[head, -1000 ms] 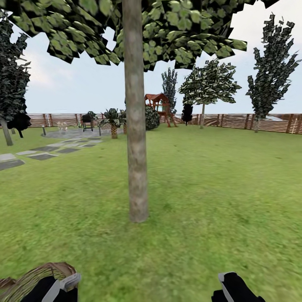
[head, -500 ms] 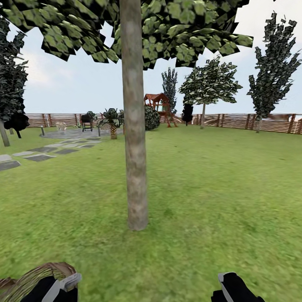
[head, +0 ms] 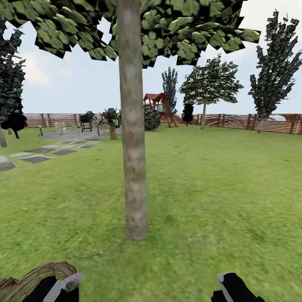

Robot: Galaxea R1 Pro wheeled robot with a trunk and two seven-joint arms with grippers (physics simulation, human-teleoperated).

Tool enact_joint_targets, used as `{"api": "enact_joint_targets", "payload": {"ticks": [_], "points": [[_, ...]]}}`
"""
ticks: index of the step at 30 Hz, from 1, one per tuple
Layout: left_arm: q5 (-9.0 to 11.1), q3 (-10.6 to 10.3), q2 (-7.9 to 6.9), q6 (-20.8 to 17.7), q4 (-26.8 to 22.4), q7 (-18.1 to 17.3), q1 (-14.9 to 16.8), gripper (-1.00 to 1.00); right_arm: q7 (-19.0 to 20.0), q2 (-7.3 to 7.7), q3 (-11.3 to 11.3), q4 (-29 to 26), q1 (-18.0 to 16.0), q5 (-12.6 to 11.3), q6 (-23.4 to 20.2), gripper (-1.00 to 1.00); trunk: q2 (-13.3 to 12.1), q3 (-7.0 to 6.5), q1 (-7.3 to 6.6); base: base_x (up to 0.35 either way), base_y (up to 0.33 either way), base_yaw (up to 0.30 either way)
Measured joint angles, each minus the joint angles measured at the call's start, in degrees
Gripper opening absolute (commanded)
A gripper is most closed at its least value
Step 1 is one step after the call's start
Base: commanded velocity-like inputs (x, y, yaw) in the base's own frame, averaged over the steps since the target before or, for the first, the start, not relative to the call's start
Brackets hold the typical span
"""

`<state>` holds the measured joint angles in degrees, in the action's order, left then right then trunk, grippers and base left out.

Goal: Take the three Easter eggs out of the wicker basket on the lawn in the garden, then place them on the lawn next to a single tree (choose any tree) so that all three eggs are next to the same tree and none are left in the basket.

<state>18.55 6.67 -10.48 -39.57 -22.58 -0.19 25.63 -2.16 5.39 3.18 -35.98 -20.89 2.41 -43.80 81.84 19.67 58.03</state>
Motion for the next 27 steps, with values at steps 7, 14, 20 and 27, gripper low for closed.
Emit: {"api": "enact_joint_targets", "payload": {"ticks": [7,14,20,27], "points": [[-0.2,0.0,0.09,0.1,0.0,0.0,0.0,-1.0,0.0,0.0,0.0,0.0,0.0,0.0,0.0,1.0,0.0,0.0,0.04,0.07,0.0,0.0],[0.0,0.0,0.26,0.0,0.0,0.0,0.0,-1.0,0.0,-0.09,0.1,0.7,0.0,0.0,0.1,1.0,2.0,0.89,1.13,0.0,0.0,0.0],[0.0,0.0,0.35,0.0,0.0,0.0,0.0,-1.0,0.0,-0.01,0.1,2.0,0.0,0.0,1.7,1.0,4.4,1.97,2.45,0.0,0.0,0.0],[-0.1,0.0,0.35,0.0,0.0,0.0,0.0,-1.0,0.0,0.07,0.0,2.0,0.0,0.0,1.7,1.0,7.2,3.23,3.99,0.0,0.0,0.0]]}}
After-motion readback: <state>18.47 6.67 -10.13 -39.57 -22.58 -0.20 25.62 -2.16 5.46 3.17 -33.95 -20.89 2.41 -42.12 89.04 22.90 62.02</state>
